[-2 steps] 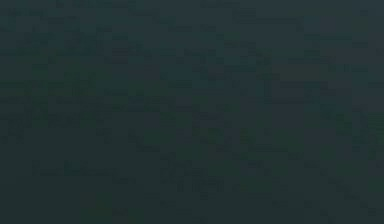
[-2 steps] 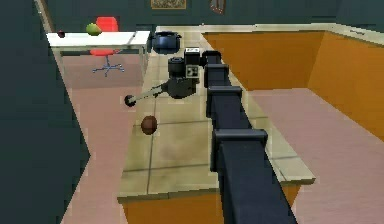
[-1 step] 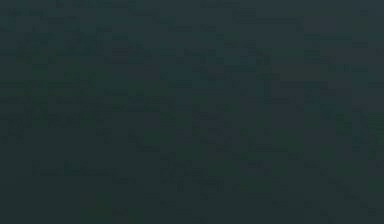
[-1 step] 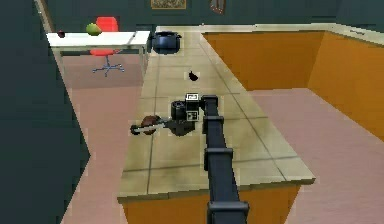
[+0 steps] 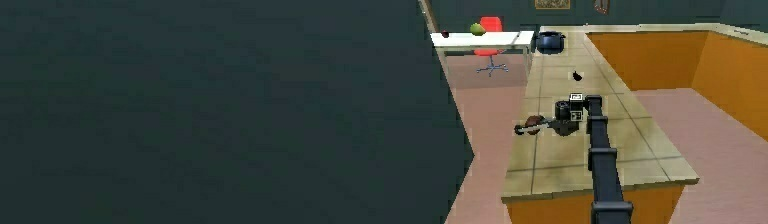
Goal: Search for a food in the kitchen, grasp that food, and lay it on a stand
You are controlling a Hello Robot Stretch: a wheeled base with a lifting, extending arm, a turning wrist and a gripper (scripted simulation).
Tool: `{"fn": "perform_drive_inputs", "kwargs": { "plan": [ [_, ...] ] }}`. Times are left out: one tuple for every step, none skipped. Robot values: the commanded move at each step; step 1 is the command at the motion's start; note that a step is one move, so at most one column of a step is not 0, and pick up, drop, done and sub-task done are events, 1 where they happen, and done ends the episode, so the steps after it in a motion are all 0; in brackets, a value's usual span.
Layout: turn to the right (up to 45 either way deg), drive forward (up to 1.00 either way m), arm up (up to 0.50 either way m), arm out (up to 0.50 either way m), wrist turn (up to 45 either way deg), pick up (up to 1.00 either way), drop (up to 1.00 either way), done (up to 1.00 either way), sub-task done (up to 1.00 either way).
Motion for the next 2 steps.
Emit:
{"fn": "perform_drive_inputs", "kwargs": {
  "plan": [
    [0.0,0.00,0.10,0.00,0.0,0.00,0.00,0.00,0.00],
    [0.0,0.00,0.02,0.00,0.0,0.00,0.00,0.00,0.00]
  ]
}}
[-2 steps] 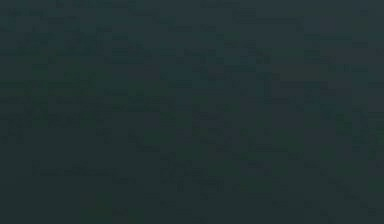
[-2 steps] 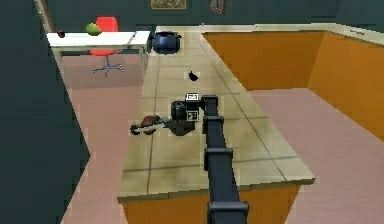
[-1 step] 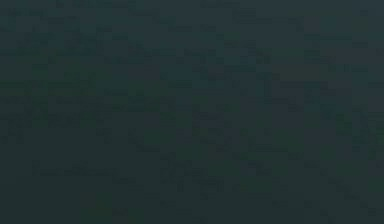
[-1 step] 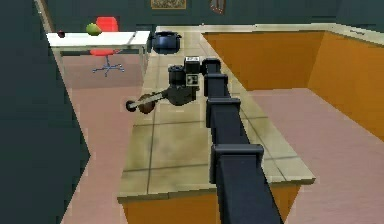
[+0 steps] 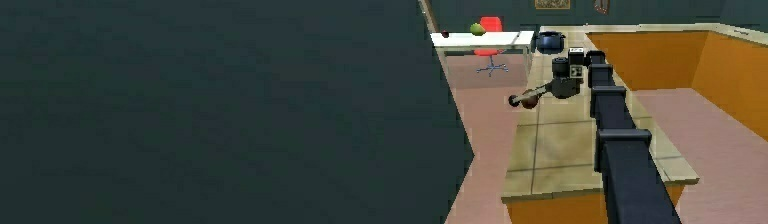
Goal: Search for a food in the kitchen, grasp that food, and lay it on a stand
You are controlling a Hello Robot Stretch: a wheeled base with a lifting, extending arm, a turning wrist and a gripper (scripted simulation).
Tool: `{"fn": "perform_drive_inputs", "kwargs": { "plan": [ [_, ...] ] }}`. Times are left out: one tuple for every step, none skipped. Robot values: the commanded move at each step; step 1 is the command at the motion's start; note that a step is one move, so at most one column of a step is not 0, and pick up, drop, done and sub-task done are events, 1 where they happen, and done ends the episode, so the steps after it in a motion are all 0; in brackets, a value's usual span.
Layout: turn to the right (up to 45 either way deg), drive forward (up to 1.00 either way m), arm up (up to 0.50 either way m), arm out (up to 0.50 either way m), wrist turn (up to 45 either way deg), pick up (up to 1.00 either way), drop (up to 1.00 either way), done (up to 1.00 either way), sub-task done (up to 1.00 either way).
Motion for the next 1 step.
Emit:
{"fn": "perform_drive_inputs", "kwargs": {
  "plan": [
    [0.0,0.00,0.00,0.00,-45.0,0.00,0.00,0.00,0.00]
  ]
}}
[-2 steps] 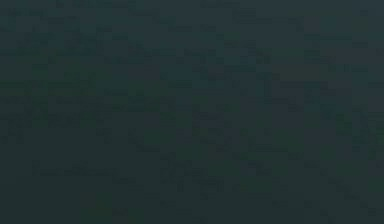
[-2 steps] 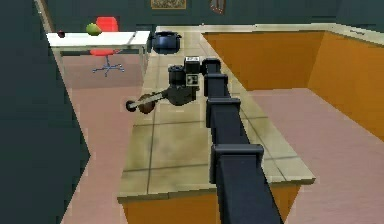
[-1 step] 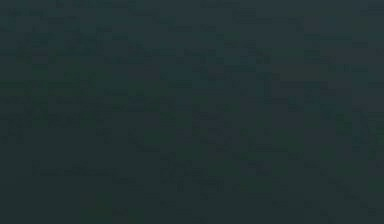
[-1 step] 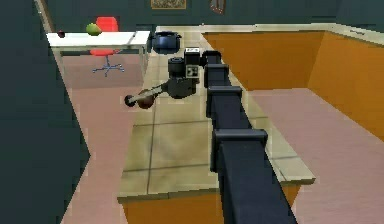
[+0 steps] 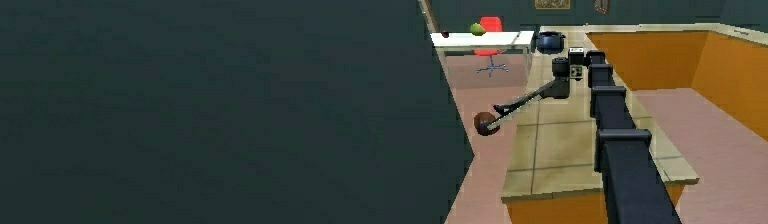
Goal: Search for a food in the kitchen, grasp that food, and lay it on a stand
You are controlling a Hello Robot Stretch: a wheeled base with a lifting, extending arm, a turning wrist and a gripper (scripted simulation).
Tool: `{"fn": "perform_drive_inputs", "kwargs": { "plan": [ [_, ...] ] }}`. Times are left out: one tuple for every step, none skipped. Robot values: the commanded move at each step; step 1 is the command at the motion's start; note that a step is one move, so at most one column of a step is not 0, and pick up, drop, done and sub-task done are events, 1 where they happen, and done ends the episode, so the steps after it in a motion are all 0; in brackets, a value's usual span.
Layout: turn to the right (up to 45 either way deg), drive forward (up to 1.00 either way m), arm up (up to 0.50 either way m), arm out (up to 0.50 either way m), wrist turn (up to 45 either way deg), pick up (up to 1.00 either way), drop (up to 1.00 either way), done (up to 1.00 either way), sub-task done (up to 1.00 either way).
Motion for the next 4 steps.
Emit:
{"fn": "perform_drive_inputs", "kwargs": {
  "plan": [
    [0.0,0.00,0.00,0.00,-42.0,0.00,0.00,0.00,0.00],
    [0.0,0.00,0.00,-0.36,0.0,0.00,0.00,0.00,0.00],
    [36.0,0.00,0.00,0.00,0.0,0.00,0.00,0.00,0.00],
    [0.0,0.45,0.00,0.00,0.0,0.00,0.00,0.00,0.00]
  ]
}}
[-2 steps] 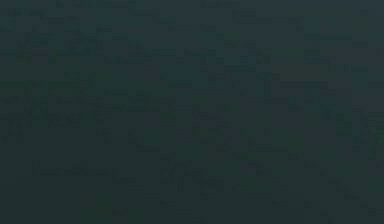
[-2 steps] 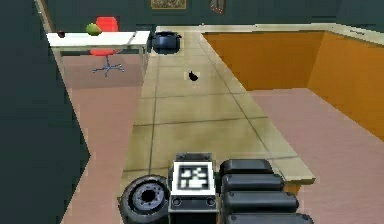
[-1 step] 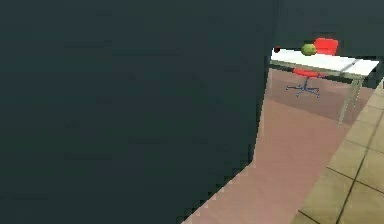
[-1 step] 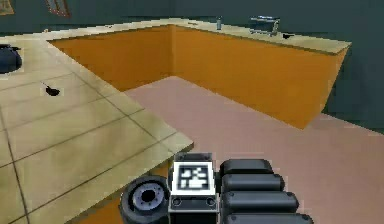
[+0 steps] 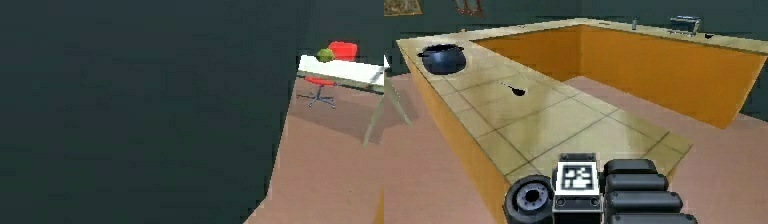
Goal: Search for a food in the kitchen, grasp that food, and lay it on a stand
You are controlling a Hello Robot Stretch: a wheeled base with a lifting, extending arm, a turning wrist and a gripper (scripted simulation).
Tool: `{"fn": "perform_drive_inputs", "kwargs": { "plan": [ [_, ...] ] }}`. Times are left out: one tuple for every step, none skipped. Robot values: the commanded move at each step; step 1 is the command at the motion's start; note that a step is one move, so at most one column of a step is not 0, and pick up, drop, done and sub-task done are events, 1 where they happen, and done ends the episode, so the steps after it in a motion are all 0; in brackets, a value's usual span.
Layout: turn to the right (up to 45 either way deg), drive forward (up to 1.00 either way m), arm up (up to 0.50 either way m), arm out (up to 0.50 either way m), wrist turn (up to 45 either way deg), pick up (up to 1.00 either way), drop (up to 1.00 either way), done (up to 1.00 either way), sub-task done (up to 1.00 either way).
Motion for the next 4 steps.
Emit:
{"fn": "perform_drive_inputs", "kwargs": {
  "plan": [
    [36.0,0.00,0.00,0.00,0.0,0.00,0.00,0.00,0.00],
    [0.0,1.00,0.00,0.00,0.0,0.00,0.00,0.00,0.00],
    [0.0,0.50,0.00,0.00,0.0,0.00,0.00,0.00,0.00],
    [-45.0,0.00,0.00,0.00,0.0,0.00,0.00,0.00,0.00]
  ]
}}
